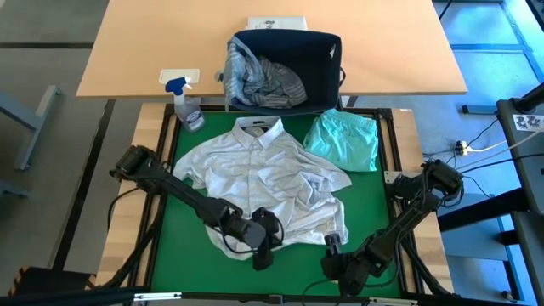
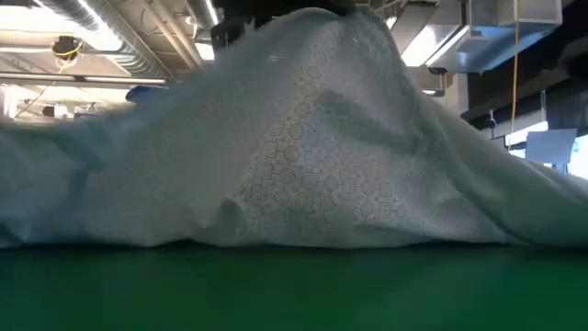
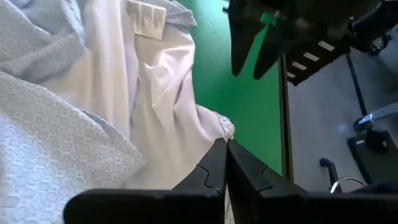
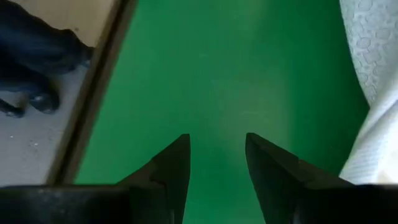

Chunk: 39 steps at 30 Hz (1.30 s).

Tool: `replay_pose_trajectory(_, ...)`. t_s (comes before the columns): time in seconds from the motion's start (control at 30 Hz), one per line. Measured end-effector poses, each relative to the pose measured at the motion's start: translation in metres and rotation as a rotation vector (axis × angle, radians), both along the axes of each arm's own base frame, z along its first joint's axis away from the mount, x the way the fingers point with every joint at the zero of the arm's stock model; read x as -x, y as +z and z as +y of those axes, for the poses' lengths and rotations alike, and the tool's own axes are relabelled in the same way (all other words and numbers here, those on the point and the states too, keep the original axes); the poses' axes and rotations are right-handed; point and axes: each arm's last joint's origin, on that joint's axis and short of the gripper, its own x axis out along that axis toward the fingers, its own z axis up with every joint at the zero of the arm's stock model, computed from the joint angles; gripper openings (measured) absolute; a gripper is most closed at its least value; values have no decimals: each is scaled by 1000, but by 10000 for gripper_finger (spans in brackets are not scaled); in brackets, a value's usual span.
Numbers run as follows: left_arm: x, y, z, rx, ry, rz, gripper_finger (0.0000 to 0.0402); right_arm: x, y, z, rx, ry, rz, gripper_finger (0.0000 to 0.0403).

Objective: Fold laundry
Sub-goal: Fold the white polo shirt

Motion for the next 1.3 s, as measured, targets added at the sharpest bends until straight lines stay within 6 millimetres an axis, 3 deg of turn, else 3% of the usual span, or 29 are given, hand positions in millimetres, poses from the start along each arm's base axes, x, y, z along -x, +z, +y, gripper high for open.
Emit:
replay_pose_trajectory(0.2, 0, 7, -1, 19, 1, -40, 0, 0, -24, -28, 75, -129, 58, 154)
replay_pose_trajectory(0.3, 2, 7, -4, 18, -11, -31, 0, -2, -26, -44, 145, -217, 117, 154)
replay_pose_trajectory(0.4, 4, 7, -8, 13, -14, -32, 0, -2, -17, -63, 285, -254, 185, 154)
replay_pose_trajectory(0.57, 5, 7, -9, 12, -15, -35, 0, -5, 24, -91, 546, -331, 73, 154)
replay_pose_trajectory(0.67, 5, 7, -8, 8, -13, -33, 0, -8, 36, -103, 506, -407, 62, 154)
replay_pose_trajectory(0.77, 5, 7, -8, 8, -14, -33, 0, -8, 43, -101, 331, -394, 118, 154)
replay_pose_trajectory(0.93, 6, 6, -7, -9, -2, -23, 0, -1, 43, -75, 98, -225, 222, 154)
replay_pose_trajectory(1.07, 6, 6, -7, -21, 0, -24, 0, 7, 35, -64, 184, -182, 188, 154)
replay_pose_trajectory(1.3, 5, 6, -6, -21, 4, -25, 0, 5, 31, -71, 355, -294, -17, 154)
